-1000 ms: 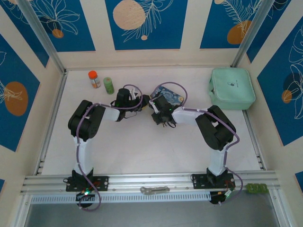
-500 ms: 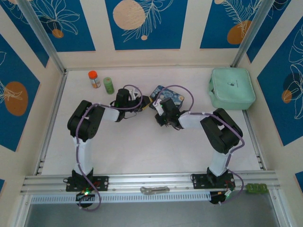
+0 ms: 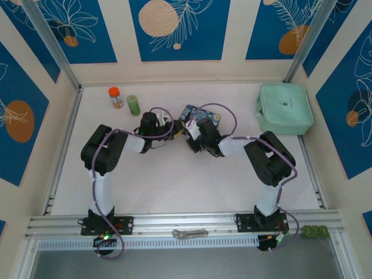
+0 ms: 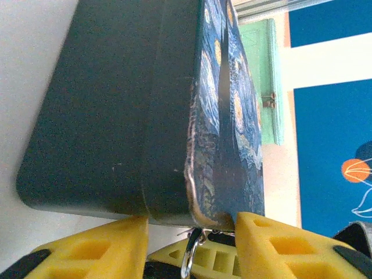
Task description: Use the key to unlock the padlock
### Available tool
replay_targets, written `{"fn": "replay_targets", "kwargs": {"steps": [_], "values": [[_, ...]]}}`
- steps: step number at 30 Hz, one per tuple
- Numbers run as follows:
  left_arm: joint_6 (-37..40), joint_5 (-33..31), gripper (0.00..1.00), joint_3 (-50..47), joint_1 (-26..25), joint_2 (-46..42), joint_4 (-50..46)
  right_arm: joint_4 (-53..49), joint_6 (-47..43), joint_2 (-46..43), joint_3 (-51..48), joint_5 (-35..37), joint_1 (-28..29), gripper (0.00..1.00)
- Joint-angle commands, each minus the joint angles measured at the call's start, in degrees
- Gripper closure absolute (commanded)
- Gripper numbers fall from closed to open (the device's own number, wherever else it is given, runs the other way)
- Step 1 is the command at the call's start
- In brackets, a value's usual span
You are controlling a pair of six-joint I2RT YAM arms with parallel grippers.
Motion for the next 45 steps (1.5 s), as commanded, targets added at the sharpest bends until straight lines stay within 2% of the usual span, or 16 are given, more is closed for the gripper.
{"fn": "replay_targets", "kwargs": {"steps": [1,5,11,18,24,31,40,45], "values": [[-0.3,0.5,0.50,-0.6,1.0,-3.8,2.0,3.5,-3.0,-4.6,-1.0,-10.3,0.3,1.00],[1.0,0.7,0.40,-0.9,2.5,-7.9,-0.4,1.3,-4.0,-6.3,-2.9,-11.1,-0.6,1.00],[3.7,0.4,0.33,1.8,3.7,-8.9,-5.1,-0.7,-5.6,-6.8,-3.9,-12.3,-1.4,1.00],[1.4,1.4,0.33,2.4,4.5,-7.7,-1.8,-1.6,-5.9,-6.7,-3.9,-12.6,-1.9,1.00],[4.3,-0.3,0.31,-0.7,6.0,-10.0,-5.5,-2.4,-6.3,-7.1,-4.4,-12.4,-1.9,1.00],[7.3,-2.7,0.30,2.2,6.7,-8.8,-9.5,-2.8,-6.2,-6.7,-4.4,-12.1,-1.7,1.00],[6.9,-1.9,0.30,6.1,3.5,-3.6,-9.3,-3.2,-6.8,-5.4,-3.7,-11.8,-1.0,1.00],[6.1,-1.7,0.36,6.0,1.0,-1.3,-8.4,-3.4,-7.6,-4.6,-2.9,-11.5,-0.9,1.00]]}}
